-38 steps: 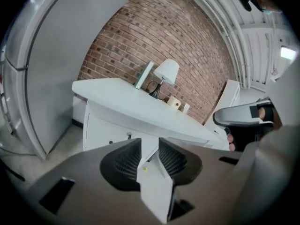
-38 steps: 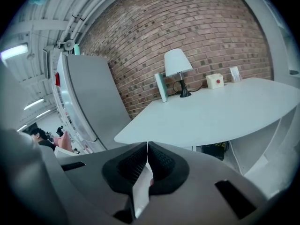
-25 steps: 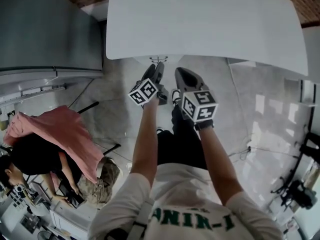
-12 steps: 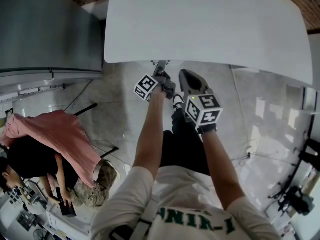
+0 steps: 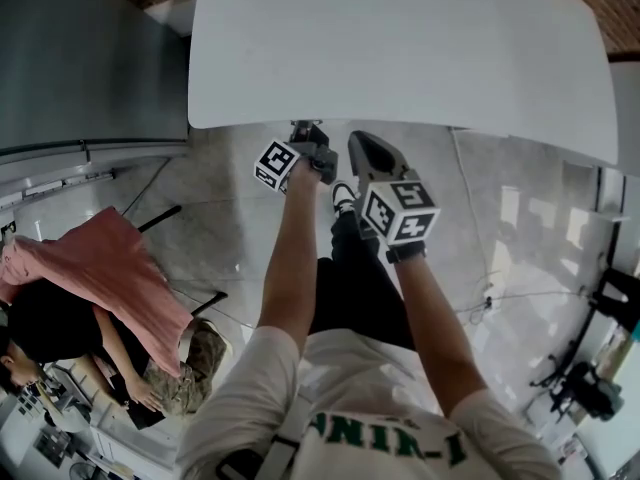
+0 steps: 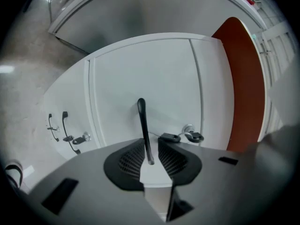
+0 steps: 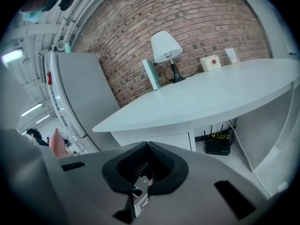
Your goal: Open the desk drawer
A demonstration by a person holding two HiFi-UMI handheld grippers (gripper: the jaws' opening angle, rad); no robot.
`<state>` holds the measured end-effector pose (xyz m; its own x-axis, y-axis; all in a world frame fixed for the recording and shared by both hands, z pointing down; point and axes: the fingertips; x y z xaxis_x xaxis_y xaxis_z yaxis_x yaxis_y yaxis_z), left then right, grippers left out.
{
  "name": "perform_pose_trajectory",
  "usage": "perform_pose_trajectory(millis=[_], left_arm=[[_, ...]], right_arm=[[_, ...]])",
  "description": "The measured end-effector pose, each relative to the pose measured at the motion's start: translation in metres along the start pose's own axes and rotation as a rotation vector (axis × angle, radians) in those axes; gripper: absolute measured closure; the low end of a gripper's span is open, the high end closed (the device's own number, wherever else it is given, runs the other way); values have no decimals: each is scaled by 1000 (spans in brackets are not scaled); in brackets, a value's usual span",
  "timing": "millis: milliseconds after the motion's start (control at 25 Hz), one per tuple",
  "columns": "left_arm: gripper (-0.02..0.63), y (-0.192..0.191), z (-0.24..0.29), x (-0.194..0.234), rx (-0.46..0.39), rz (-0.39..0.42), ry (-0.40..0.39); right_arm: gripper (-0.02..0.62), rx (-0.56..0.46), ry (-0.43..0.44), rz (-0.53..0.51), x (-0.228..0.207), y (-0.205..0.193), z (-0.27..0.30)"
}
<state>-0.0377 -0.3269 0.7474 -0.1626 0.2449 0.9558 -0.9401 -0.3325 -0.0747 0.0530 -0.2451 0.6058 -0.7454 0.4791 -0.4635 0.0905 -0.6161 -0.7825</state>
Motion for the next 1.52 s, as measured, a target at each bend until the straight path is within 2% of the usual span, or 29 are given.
perform_pose_trajectory(millis=[120,160,360,640,840,1200,1520], left_arm=[[582,0,-2,-6,-25,-66,-46],[587,0,-2,-6,-33,-94,-54],[591,3,-1,0,-54,-125,-59],[592,0,0,2,-41,-132,-36],[594,1,-3,3,-54,-134,-25],[594,-4,-15,8,-54,-140,3],[594,-17,-38,16,-49,-153,24]], right_arm=[[594,-7,0,2,0,4,-3],[594,-10,1,2,0,5,-3],[594,-18,-2,8,-2,8,0],[594,-15,-10,19,-3,4,-2],[594,2,-15,-61,5,4,0],[594,11,-9,-91,10,5,1],[594,-9,-11,-47,20,2,-4]])
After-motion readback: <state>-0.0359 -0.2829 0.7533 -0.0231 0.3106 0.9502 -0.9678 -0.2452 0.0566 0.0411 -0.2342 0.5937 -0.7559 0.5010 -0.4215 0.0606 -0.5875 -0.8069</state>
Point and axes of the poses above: the fingertips, and each gripper's own axes: z forward along the fingers, x to its left, y out of its top, and after that the axes turned 11 degrees about y, right-handed
